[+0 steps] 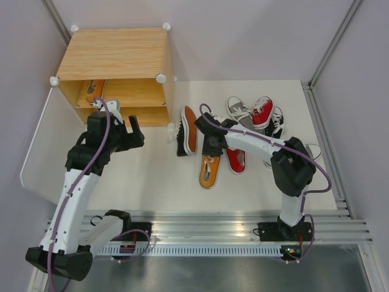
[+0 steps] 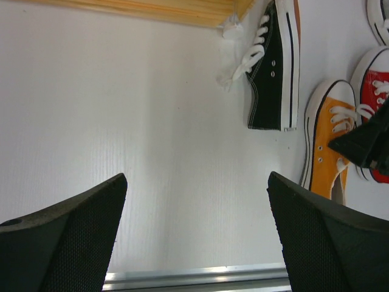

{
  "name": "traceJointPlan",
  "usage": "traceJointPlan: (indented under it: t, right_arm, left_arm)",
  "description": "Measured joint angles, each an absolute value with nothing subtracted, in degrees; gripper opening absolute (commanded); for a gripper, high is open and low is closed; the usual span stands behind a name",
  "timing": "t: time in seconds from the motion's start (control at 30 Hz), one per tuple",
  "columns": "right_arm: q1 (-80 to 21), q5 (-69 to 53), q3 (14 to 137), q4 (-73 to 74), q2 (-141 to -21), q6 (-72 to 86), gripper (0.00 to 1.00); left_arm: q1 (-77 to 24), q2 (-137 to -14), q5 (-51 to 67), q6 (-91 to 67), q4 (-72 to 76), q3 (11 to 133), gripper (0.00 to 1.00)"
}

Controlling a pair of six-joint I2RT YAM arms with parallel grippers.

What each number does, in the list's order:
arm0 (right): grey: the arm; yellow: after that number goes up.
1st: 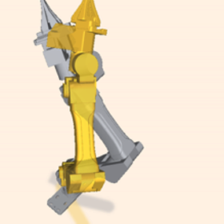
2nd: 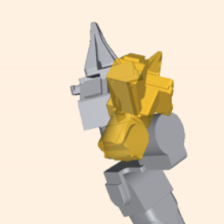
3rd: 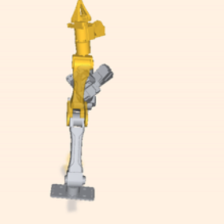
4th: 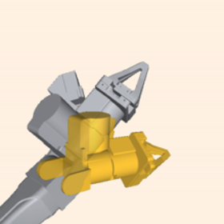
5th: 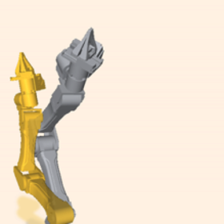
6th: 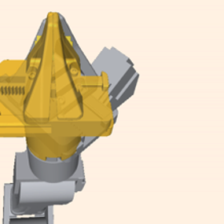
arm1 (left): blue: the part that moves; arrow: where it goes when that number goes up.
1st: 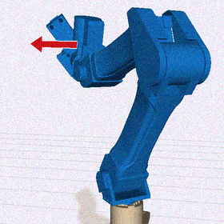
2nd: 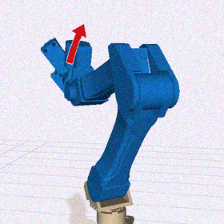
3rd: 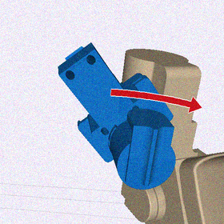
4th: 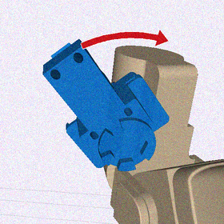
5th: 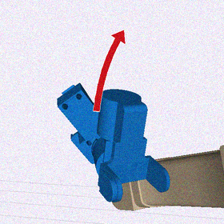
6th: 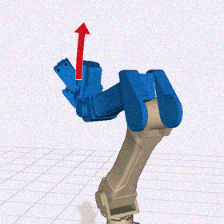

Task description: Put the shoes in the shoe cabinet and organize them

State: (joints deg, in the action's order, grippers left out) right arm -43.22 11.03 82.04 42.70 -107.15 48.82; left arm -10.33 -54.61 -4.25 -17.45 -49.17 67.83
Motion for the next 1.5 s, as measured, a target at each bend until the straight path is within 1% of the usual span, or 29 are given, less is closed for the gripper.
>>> traceJointPlan:
  t: [0.07,0.1,0.13,0.23,0.3,0.37,0.4,0.5,0.57,0.63,0.7,0.83,0.97,1.1,1.23,1.5]
  right_arm:
    - [-43.3,11.2,82.7,41.8,-108.3,49.4,0.58]
    - [-43.3,11.2,83.0,41.5,-108.5,49.5,0.69]
    - [-43.3,11.3,83.1,41.1,-108.5,49.6,0.73]
    - [-43.4,11.7,83.8,40.8,-107.9,48.8,0.8]
    - [-43.4,13.0,84.3,41.1,-106.7,48.2,0.87]
    - [-43.4,15.6,84.8,41.6,-104.6,47.4,0.91]
    - [-43.3,17.0,84.9,41.8,-103.1,47.0,0.97]
    - [-42.2,21.3,84.8,42.6,-97.9,46.2,0.98]
    - [-39.6,23.1,83.3,42.4,-93.7,45.7,0.98]
    - [-35.9,24.4,80.9,42.2,-90.0,45.2,0.98]
    - [-30.6,25.5,77.3,42.2,-86.2,44.4,0.98]
    - [-21.6,27.3,70.5,42.7,-80.6,42.5,0.98]
    - [-18.1,27.2,67.1,43.1,-77.4,40.8,0.98]
    - [-16.9,26.8,65.0,43.2,-75.0,40.1,0.98]
    - [-16.7,26.4,63.4,43.3,-73.9,39.8,0.98]
    - [-15.8,26.1,61.3,43.3,-71.9,39.6,0.98]
  left_arm:
    - [-12.1,-54.9,-3.3,-17.6,-49.2,66.1,1.0]
    - [-13.5,-55.2,-2.9,-17.9,-49.2,65.3,1.0]
    - [-15.1,-55.6,-2.5,-18.2,-49.2,64.7,1.0]
    - [-21.6,-58.0,-2.5,-20.0,-49.1,63.5,1.0]
    - [-28.3,-60.7,-3.4,-22.2,-49.0,62.9,1.0]
    - [-33.8,-62.9,-4.8,-24.4,-48.8,62.6,1.0]
    - [-36.8,-64.1,-6.0,-25.6,-48.6,62.5,0.99]
    - [-44.6,-67.2,-9.1,-29.1,-47.1,62.4,0.98]
    - [-49.8,-69.9,-11.4,-31.1,-46.0,62.7,0.97]
    - [-54.2,-73.3,-13.5,-32.2,-45.6,63.8,0.95]
    - [-58.2,-77.8,-15.2,-33.0,-44.9,65.9,0.91]
    - [-62.9,-85.4,-16.9,-33.3,-43.2,70.1,0.84]
    - [-64.6,-91.0,-17.5,-33.2,-41.6,72.2,0.77]
    - [-64.6,-95.9,-17.8,-33.0,-40.2,73.1,0.75]
    - [-64.6,-99.9,-17.5,-32.2,-39.2,73.8,0.69]
    - [-64.6,-102.5,-15.4,-31.7,-37.6,73.7,0.59]
